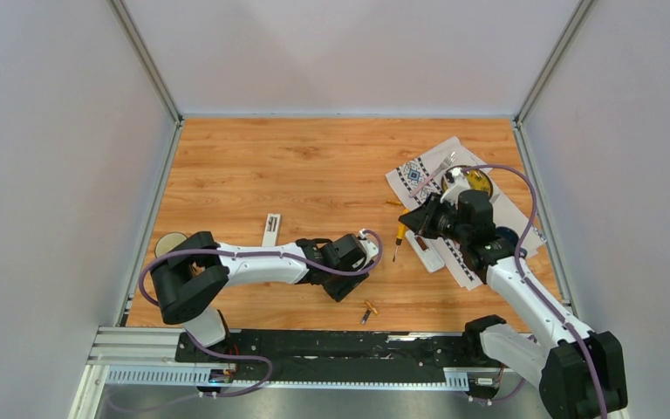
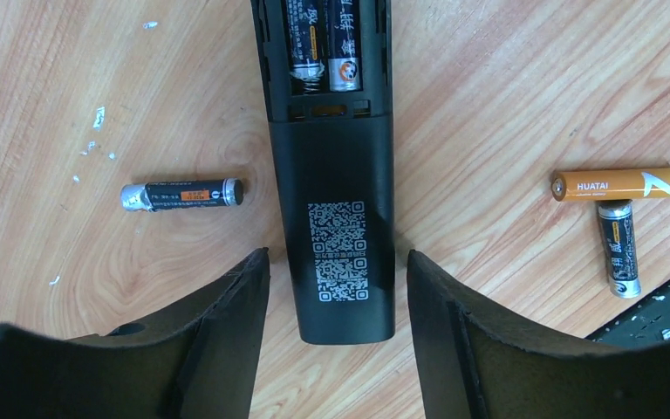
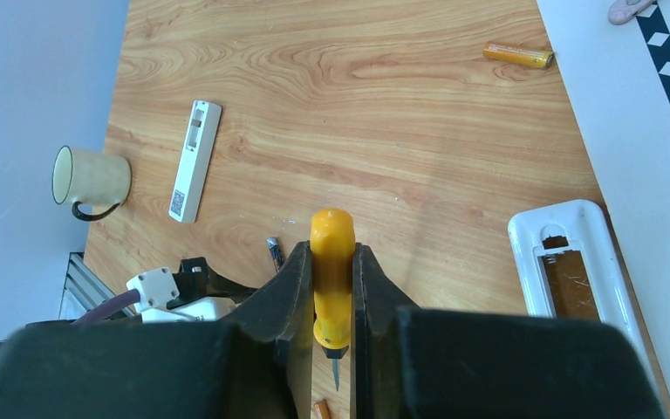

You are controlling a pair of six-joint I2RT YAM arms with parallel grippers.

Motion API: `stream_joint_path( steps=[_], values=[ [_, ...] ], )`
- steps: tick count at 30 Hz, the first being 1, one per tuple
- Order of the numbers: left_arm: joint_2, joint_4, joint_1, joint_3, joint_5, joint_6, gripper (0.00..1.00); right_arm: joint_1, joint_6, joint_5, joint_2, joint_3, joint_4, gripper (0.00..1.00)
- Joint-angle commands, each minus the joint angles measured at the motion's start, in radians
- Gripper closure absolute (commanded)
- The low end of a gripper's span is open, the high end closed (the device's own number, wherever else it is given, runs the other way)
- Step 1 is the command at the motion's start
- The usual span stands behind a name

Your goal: Unload the batteries from the remote control

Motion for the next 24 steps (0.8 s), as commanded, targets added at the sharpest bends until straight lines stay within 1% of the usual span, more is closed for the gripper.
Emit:
stream_joint_path(
  steps=[1,9,10,13,24],
  values=[
    [-0.021,-0.015,0.0,-0.013,0.005,0.014,0.34,-0.005,-0.003,-0.017,0.008,0.003,0.066,1.0],
    [-0.046,0.009,0.0,-0.059,-0.001,-0.002,0.34,-0.001,-0.002,-0.028,0.049,0.011,0.074,1.0],
    [-0.043,0.006,0.0,-0.059,-0.005,-0.004,0.35,-0.001,0.0,-0.031,0.063,0.012,0.101,1.0],
    [-0.041,-0.005,0.0,-0.067,-0.03,-0.004,0.37,0.016,0.0,-0.033,0.088,0.017,0.114,1.0],
    [-0.06,-0.02,0.002,-0.099,-0.142,0.014,0.39,0.062,0.0,-0.011,0.152,0.046,0.145,1.0]
  ],
)
